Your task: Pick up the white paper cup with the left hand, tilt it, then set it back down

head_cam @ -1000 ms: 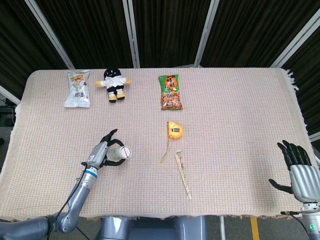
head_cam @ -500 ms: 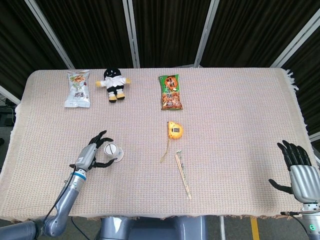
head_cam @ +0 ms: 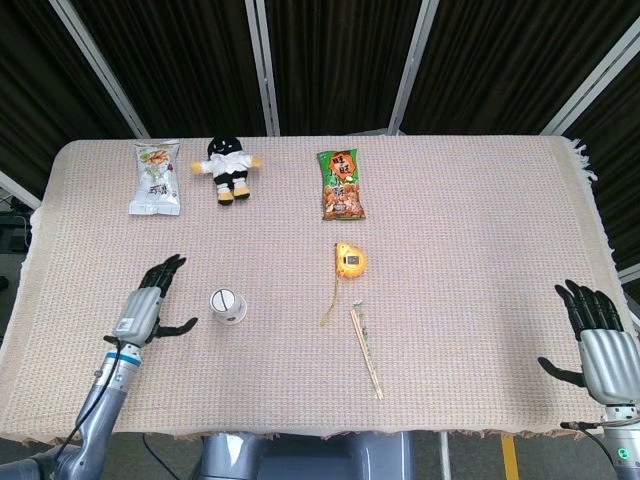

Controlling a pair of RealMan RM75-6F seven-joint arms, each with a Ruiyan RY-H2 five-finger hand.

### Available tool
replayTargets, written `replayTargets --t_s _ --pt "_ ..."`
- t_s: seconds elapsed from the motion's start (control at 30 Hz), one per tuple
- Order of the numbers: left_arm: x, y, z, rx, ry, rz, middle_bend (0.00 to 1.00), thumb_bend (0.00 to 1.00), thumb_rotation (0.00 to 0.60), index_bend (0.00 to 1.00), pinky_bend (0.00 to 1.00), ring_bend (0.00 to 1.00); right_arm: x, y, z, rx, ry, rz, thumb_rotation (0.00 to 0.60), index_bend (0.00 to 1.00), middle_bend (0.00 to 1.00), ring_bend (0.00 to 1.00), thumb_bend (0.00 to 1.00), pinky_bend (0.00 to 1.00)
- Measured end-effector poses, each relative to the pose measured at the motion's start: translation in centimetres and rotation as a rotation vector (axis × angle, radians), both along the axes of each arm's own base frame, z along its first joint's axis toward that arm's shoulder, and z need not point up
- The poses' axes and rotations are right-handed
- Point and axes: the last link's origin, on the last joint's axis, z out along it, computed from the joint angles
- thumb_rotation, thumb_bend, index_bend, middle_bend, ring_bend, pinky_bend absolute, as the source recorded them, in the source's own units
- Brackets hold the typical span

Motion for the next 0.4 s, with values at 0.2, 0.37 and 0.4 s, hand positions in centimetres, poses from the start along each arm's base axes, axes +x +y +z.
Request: replayTargets --t_s 0.2,0.37,0.4 --pt "-1.9 -2.8 4.3 0.235 0.273 -0.026 0.0 0.12 0.6 0.0 0.0 0.0 0.1 0.0 -0.2 0.002 0.009 0.003 0.6 0.0 0.0 0.0 0.0 0.0" --pt "-3.9 -6.4 7.8 0.323 0.367 0.027 0.0 0.09 0.6 0.0 0.0 0.0 0.2 0.0 -0.4 0.001 0.014 0.006 0.6 0.0 0.0 0.0 0.0 0.0" --pt "-4.2 -6.9 8.2 0.329 0.379 0.036 0.0 0.09 0.6 0.0 0.0 0.0 0.2 0.0 -0.4 0.002 0.015 0.007 0.6 0.0 0.0 0.0 0.0 0.0"
